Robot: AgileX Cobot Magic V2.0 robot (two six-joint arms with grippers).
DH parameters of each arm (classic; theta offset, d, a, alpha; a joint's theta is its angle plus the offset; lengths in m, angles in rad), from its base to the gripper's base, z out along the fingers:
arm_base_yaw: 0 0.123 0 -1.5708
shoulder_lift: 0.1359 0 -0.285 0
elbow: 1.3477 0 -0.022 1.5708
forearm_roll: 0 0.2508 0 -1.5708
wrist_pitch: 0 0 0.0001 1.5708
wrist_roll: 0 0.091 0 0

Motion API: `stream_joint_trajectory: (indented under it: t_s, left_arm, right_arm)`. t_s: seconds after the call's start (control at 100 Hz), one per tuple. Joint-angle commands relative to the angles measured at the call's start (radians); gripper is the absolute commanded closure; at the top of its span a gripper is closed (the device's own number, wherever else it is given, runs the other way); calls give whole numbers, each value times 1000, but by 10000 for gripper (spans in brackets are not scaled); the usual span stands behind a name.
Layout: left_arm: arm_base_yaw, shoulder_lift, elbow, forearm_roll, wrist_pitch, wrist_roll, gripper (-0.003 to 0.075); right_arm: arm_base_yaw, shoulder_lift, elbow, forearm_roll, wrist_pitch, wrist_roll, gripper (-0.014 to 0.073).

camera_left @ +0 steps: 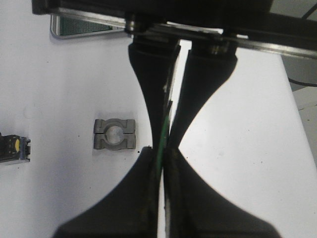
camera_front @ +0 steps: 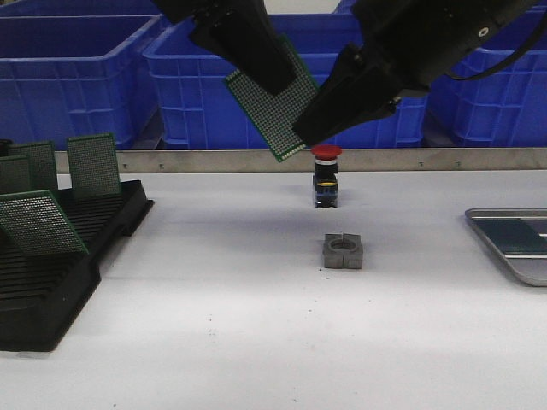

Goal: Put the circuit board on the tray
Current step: 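Lift the board and pass it to the right gripper, then lower the second board onto the silver tray with the right gripper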

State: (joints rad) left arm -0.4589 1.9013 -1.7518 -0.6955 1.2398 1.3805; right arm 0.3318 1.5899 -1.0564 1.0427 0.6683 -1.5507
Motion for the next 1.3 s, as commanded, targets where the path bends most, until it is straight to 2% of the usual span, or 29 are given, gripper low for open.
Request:
stream_joint_trajectory:
  t_s: [0.0, 0.07, 0.12, 0.19, 0.26, 0.27, 0.36, 0.41, 0.57, 0.91, 1.09, 1.29]
  left_arm:
    - [-9, -47, -30, -64, 12, -15, 736]
    - [-9, -47, -30, -64, 12, -15, 713]
    - [-9, -47, -30, -64, 12, -15, 664]
    - [-9, -47, -30, -64, 19, -15, 556]
    - [-9, -47, -30, -51, 26, -15, 428]
    - [-9, -47, -30, -47, 28, -15, 391]
    - [-9, -47, -30, -30, 28, -15, 272]
    - [-9, -47, -30, -20, 28, -15, 235]
    - [-9, -47, -30, -12, 27, -15, 225]
    - [-9, -47, -30, -12, 21, -23, 225]
    - [-9, -47, -30, -12, 17, -23, 225]
    - [-9, -47, -30, -12, 12, -23, 225]
  right_arm:
    - [1, -39, -30, 96, -10, 6, 662]
    - [1, -39, -30, 96, -9, 6, 662]
    - [1, -39, -30, 96, -4, 10, 662]
    - [-4, -39, -26, 95, 6, 32, 662]
    - [-15, -39, -13, 92, 29, 69, 662]
    - [-18, -39, -9, 92, 34, 75, 662]
    - [-43, -39, 29, 92, 73, 104, 662]
    - [-62, -39, 54, 91, 92, 110, 662]
    - [-174, -39, 129, 91, 100, 149, 662]
    - [-536, -36, 148, 92, 15, 265, 661]
    - [-661, 2, 149, 92, -15, 265, 661]
    - [-728, 74, 149, 93, -31, 275, 659]
